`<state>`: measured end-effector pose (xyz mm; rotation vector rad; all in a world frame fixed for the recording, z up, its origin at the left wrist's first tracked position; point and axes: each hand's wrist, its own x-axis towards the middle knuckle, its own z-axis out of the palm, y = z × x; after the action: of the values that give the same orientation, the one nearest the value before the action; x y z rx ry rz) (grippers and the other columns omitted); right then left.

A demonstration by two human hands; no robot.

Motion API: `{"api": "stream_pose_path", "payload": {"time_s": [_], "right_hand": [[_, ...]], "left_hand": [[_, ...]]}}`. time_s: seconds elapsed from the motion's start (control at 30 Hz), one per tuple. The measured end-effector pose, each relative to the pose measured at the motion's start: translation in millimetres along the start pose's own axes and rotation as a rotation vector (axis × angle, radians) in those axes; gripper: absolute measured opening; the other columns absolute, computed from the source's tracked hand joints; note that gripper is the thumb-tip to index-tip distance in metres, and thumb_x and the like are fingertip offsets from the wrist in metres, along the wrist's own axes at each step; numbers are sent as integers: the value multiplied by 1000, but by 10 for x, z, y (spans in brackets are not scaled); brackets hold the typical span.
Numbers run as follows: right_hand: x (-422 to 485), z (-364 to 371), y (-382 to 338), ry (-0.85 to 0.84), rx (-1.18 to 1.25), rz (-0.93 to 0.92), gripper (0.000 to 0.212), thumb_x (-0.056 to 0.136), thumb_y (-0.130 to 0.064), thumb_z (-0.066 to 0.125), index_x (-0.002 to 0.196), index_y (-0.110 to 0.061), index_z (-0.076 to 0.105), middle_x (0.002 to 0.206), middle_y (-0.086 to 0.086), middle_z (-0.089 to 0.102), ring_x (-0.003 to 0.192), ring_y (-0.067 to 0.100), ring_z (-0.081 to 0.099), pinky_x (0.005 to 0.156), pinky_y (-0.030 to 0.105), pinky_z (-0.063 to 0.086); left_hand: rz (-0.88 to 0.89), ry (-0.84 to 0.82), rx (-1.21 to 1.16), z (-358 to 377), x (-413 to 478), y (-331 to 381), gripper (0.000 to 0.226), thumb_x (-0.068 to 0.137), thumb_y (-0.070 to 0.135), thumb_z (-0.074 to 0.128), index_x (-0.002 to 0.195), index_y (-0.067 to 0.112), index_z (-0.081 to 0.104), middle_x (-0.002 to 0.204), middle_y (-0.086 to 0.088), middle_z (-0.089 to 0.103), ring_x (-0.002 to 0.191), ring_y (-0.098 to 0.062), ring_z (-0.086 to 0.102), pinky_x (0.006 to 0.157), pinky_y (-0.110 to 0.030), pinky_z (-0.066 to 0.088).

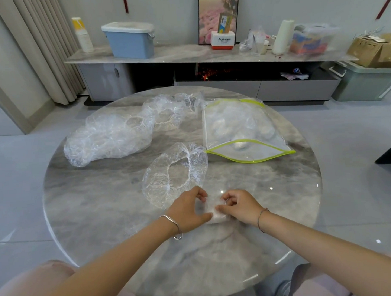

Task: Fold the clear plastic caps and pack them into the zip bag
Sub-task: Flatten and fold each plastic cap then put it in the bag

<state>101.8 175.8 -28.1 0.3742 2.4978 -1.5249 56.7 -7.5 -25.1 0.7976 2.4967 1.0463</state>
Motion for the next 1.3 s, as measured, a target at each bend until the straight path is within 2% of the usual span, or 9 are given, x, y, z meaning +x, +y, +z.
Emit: {"api": "stream_pose_path", "payload": {"time_s": [0.1,0.23,0.5,0.67,0.8,0.93,1.03,1.13,1.3], "right_hand": [[-31,-63,-150,-26,176,7,19,78,-7,75,74,-15,58,62,-1,52,44,-4,44,47,9,35],[-79,-131,-232,-89,201,32,16,78,-12,75,81,-15,60,75,2,54,56,3,47,49,11,36],[-86,-303,-281,-142,397,161,15,80,-9,72,92,-9,64,61,-3,64,51,7,60,52,17,49],[146,-475,-131,227,167,-138,22,76,3,73,81,-17,65,84,1,67,74,8,65,77,17,51],[393,-671,71,396,-178,-339,32,85,-6,64,116,-16,64,116,-7,64,112,12,59,99,22,42],[719,-726,99,342,-348,-367,46,94,-10,51,140,-9,42,146,3,40,136,14,36,109,16,22],[1009,-677,110,284,-446,-339,47,101,-22,36,146,-11,32,152,4,32,139,17,31,110,22,23],[1234,-668,144,260,-882,-292,55,97,-36,14,146,-17,30,153,-1,31,141,21,25,111,31,14],[1546,-752,153,311,-991,-181,53,100,-45,8,145,-28,29,156,-16,13,145,18,-10,112,36,-4]], "left_hand": [[-92,-27,-124,-47,28,62,42,77,43,72,112,27,53,95,19,54,77,6,47,72,-9,34],[-148,39,-421,-62,57,96,22,83,32,69,72,14,62,52,16,53,53,3,44,56,-9,33],[-157,86,-658,-80,163,260,11,83,16,70,75,15,63,60,9,63,58,3,53,60,-6,40],[-12,263,-305,-105,466,242,17,87,23,65,103,23,63,99,13,64,75,3,50,70,-6,37],[126,341,58,-148,818,171,47,88,38,57,130,20,50,129,3,54,114,-19,47,99,-26,34],[168,270,446,-112,1168,185,64,92,43,49,148,26,21,154,6,23,137,-22,22,112,-32,14],[157,287,619,-38,1394,166,64,98,42,38,150,26,5,157,7,9,143,-19,10,115,-31,4],[114,292,685,-15,1524,118,61,100,34,32,150,18,1,157,5,12,143,-19,9,116,-31,2],[137,316,638,-61,1493,-34,53,96,31,39,144,7,33,144,-5,43,132,-29,39,113,-40,23]]}}
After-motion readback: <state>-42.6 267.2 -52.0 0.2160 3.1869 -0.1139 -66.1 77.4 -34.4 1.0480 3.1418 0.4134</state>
